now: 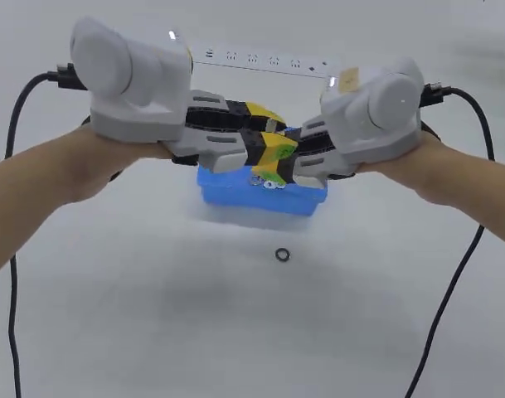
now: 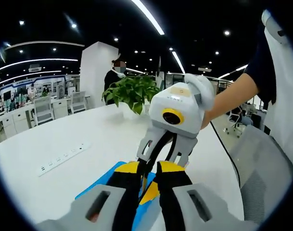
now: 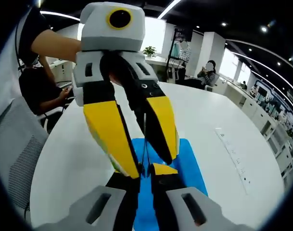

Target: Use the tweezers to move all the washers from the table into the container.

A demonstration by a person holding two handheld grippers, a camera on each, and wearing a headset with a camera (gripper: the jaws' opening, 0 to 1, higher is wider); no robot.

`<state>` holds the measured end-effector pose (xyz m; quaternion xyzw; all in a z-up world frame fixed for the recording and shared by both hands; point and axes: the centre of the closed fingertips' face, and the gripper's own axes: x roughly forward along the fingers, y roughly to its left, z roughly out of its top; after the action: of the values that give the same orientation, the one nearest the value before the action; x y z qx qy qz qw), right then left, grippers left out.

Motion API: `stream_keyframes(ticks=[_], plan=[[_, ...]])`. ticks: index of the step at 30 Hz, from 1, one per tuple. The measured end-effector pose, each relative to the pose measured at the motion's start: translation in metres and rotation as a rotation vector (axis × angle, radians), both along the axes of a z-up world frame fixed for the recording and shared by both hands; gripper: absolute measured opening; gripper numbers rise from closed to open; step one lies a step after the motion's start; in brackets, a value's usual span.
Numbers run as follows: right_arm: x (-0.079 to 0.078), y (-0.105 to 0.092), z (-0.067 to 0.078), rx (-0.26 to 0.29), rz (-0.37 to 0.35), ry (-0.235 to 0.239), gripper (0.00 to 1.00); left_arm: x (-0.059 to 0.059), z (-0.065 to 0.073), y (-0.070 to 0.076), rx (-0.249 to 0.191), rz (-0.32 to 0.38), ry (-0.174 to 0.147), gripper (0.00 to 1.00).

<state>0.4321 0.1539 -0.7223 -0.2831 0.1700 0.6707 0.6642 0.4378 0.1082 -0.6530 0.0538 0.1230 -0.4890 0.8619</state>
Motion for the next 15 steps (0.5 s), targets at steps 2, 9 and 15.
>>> stream_keyframes(ticks=[2, 9, 15], plan=[[-0.0011, 0.0, 0.0, -0.002, 0.006, -0.002, 0.09, 0.0007, 0.0033, 0.0022, -0.015, 0.006, 0.001, 0.13], [-0.0065, 0.0001, -0.0014, -0.018, 0.03, -0.013, 0.09, -0.0067, 0.0049, 0.0011, 0.061, -0.034, -0.077, 0.07], [-0.0051, -0.0012, 0.0008, -0.026, 0.03, -0.047, 0.11, -0.0079, 0.0074, -0.0014, 0.116, -0.042, -0.15, 0.04]])
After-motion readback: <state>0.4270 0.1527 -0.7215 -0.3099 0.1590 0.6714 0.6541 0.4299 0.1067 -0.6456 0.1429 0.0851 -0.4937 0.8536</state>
